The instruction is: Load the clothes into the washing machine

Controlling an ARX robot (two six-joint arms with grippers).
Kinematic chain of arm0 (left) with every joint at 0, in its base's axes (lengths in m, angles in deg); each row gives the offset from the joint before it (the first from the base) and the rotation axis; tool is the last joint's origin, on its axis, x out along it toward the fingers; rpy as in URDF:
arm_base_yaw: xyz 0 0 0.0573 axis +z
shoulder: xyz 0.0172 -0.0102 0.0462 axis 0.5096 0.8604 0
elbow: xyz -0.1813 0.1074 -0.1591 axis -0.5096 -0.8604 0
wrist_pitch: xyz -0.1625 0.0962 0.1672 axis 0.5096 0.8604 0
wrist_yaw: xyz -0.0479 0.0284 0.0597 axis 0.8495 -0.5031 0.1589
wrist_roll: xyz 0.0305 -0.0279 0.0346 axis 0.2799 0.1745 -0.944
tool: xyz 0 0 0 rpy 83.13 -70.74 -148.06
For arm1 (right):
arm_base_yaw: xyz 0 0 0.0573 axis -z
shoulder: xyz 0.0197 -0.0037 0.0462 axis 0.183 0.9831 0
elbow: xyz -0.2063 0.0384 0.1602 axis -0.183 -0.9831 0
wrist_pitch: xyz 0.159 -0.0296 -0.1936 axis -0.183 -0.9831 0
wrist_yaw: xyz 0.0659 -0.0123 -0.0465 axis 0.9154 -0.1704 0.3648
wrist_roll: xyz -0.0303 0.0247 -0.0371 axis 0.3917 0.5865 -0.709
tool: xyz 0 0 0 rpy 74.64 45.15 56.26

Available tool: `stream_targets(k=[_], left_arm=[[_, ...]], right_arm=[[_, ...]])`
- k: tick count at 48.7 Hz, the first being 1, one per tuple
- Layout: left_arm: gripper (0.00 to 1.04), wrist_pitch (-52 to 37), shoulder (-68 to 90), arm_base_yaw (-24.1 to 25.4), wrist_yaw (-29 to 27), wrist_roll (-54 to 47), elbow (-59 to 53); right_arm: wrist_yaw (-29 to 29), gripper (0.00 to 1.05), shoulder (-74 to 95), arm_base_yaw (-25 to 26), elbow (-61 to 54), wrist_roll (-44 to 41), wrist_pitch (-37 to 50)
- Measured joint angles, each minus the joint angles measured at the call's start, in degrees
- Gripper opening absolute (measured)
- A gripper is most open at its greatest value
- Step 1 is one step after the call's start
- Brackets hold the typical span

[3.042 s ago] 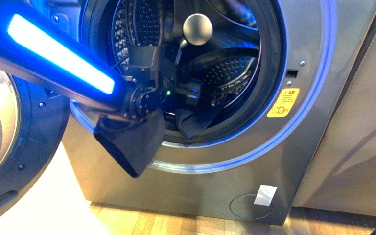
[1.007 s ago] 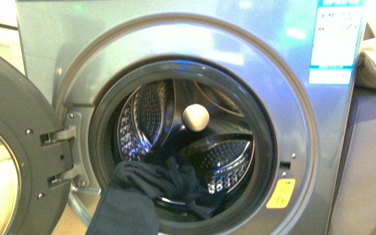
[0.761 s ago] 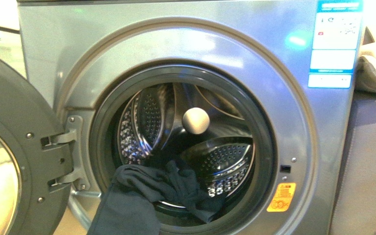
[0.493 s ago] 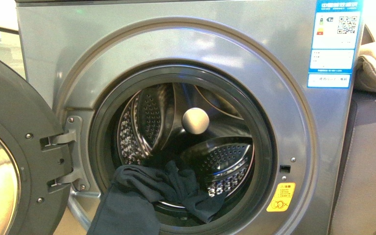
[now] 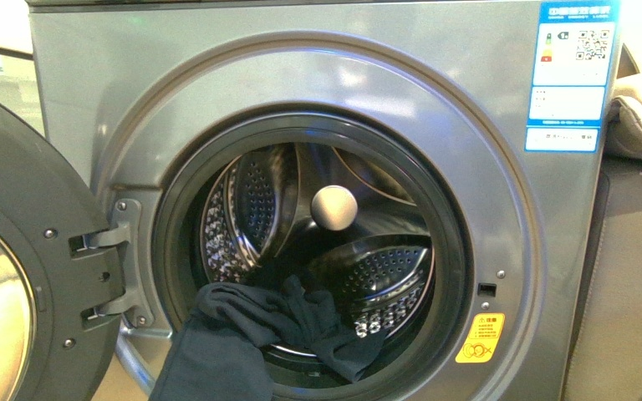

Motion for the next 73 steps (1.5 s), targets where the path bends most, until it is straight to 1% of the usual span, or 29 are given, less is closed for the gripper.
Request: stream_targets(k=[4,8,10,13,34,37,39,42,58,59,60,65,73], left_arm=[[0.04,0.0,-0.04,0.0,-0.02,0.0,0.02],[0.04,0.0,-0.04,0.0,-0.02,0.0,0.02],[0.04,0.0,-0.04,0.0,0.02,0.0,0.0],[0.04,0.0,-0.04,0.0,-0.04,0.0,0.0],[0.04,0.0,-0.04,0.0,0.0,0.0,0.0],[0.04,0.0,-0.04,0.0,0.0,0.0,0.0],[0.04,0.0,-0.04,0.0,-0.04,0.0,0.0],[0.04,0.0,-0.04,0.0,0.02,0.0,0.0],[0.04,0.0,-0.04,0.0,0.0,0.0,0.0],[0.04,0.0,-0.04,0.0,0.0,0.0,0.0],[0.05,0.0,-0.04,0.0,0.0,0.04,0.0],[0.31,0.0,-0.04,0.0,0.0,0.0,0.0],[0.59,0.0,-0.04,0.0,0.0,0.0,0.0]], right_arm=[[1.64,0.02,-2.01,1.6,-2.03,0.0,0.0],[7.52,0.02,-3.67,6.01,-3.34,-0.02,-0.09],[8.07,0.02,-4.44,7.5,-3.93,-0.02,-0.15],[7.98,0.02,-5.44,8.44,-4.68,0.0,-0.28],[8.35,0.02,-11.93,8.68,-8.52,-0.02,-2.97],[8.39,0.02,-16.96,8.68,-8.74,-0.02,-9.4],[8.39,0.02,-18.73,8.68,-9.22,-0.02,-10.69],[8.37,0.02,-22.18,8.68,-10.47,-0.02,-10.93],[8.37,0.02,-22.51,8.68,-10.93,-0.04,-11.13],[8.37,0.05,-22.51,8.68,-10.93,-0.09,-11.13],[8.37,0.09,-22.51,8.68,-10.93,-0.09,-11.13],[8.37,0.36,-22.51,8.68,-10.93,-0.09,-11.13],[8.37,0.64,-22.51,8.68,-10.93,-0.09,-11.13]])
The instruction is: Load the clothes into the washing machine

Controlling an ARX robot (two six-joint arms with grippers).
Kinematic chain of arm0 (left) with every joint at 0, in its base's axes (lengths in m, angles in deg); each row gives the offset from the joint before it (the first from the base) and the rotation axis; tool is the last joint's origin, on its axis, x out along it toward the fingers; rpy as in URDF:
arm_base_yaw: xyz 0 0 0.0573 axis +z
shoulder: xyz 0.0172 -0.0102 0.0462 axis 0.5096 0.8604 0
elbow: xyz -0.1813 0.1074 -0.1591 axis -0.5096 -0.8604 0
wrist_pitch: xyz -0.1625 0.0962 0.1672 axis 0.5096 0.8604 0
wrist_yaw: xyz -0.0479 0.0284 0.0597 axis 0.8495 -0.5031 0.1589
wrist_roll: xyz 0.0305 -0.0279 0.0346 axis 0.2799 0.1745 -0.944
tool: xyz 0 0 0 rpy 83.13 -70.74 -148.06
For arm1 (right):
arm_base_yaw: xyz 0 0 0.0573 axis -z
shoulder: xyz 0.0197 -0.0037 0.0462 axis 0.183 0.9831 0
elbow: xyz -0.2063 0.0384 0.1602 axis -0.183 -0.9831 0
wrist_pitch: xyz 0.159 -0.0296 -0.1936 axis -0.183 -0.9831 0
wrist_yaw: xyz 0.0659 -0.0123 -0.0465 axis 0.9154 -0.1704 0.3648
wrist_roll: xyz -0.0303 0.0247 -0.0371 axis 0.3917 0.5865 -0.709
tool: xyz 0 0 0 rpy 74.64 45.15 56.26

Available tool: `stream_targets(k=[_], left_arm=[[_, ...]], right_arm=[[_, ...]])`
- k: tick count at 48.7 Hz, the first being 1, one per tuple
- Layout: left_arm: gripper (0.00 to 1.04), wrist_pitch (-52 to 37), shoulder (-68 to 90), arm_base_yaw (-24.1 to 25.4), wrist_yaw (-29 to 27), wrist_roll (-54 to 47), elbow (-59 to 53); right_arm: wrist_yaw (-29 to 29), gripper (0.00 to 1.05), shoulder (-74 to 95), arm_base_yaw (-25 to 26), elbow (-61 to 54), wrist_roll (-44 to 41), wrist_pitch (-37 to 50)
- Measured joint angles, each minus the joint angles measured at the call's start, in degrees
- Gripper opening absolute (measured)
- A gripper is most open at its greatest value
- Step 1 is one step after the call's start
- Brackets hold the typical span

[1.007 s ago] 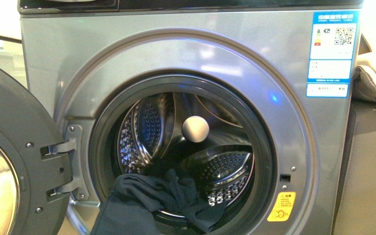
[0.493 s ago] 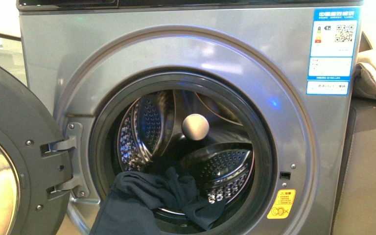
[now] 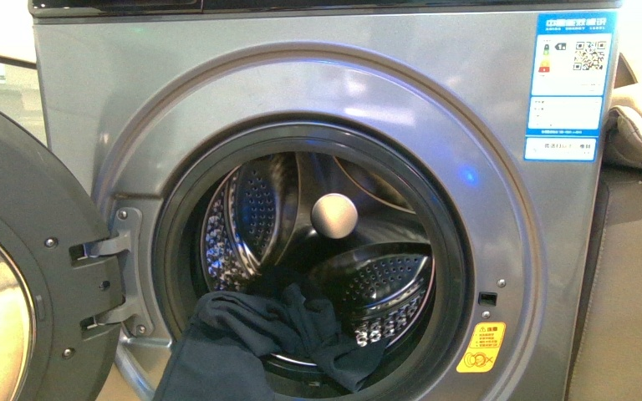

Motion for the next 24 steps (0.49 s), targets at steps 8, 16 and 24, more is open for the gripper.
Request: stream_targets(k=[8,16,24], left_arm=[[0.86,0.0,0.0,0.0,0.0,0.0,0.0],[0.98,0.0,0.0,0.0,0.0,-0.07,0.0],[0.98,0.0,0.0,0.0,0.0,-0.09,0.0]], right_arm=[[0.0,0.9,0.0,0.0,0.0,0.0,0.0],[0.0,0.97,0.0,0.0,0.0,0.02,0.0],[0.0,0.97,0.0,0.0,0.0,0.02,0.0]])
